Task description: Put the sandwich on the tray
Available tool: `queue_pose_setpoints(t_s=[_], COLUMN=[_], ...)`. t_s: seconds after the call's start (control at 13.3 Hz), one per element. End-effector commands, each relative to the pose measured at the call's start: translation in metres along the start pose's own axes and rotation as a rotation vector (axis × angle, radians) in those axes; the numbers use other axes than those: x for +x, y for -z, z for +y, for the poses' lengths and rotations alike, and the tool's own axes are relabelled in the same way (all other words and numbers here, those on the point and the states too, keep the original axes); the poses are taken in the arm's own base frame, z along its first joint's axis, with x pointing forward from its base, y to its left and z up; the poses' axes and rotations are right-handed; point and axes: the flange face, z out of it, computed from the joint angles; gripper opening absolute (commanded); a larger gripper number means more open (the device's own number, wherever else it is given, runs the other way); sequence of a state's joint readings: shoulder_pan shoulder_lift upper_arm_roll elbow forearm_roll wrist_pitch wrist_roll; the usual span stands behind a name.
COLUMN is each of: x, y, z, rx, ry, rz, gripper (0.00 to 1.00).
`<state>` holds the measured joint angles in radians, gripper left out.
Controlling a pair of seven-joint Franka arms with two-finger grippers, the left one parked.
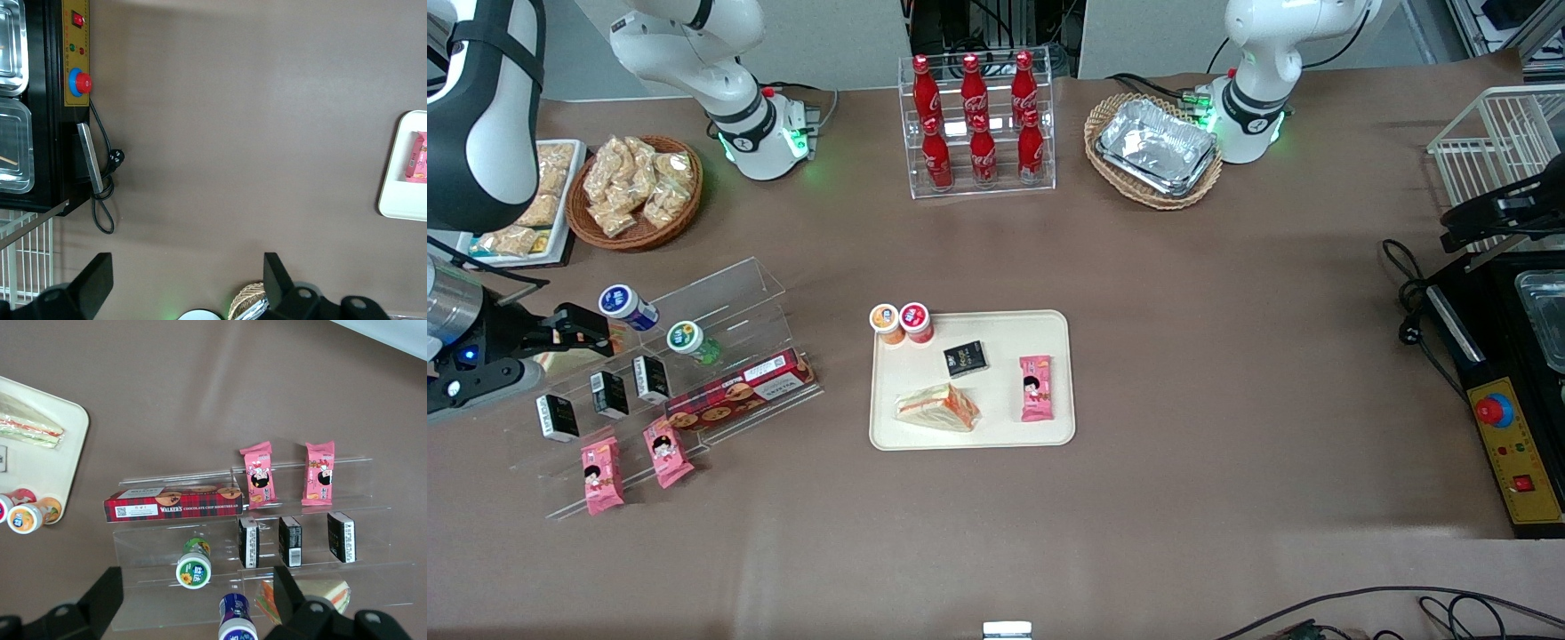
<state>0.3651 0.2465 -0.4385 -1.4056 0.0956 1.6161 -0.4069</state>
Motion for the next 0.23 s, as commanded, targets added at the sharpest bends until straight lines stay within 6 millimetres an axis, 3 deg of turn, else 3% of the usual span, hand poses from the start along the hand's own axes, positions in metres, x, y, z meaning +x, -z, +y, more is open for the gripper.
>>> queue_pose_setpoints(t_s=[0.0,0.15], x=[-0.0052,-0.0066], y=[0.0075,0.0080], z=[-0.0020,0.0019], rx=[0.023,0.022], ry=[-0.018,-0.026], rz=[0.008,0.010], gripper=[1.00,1.00])
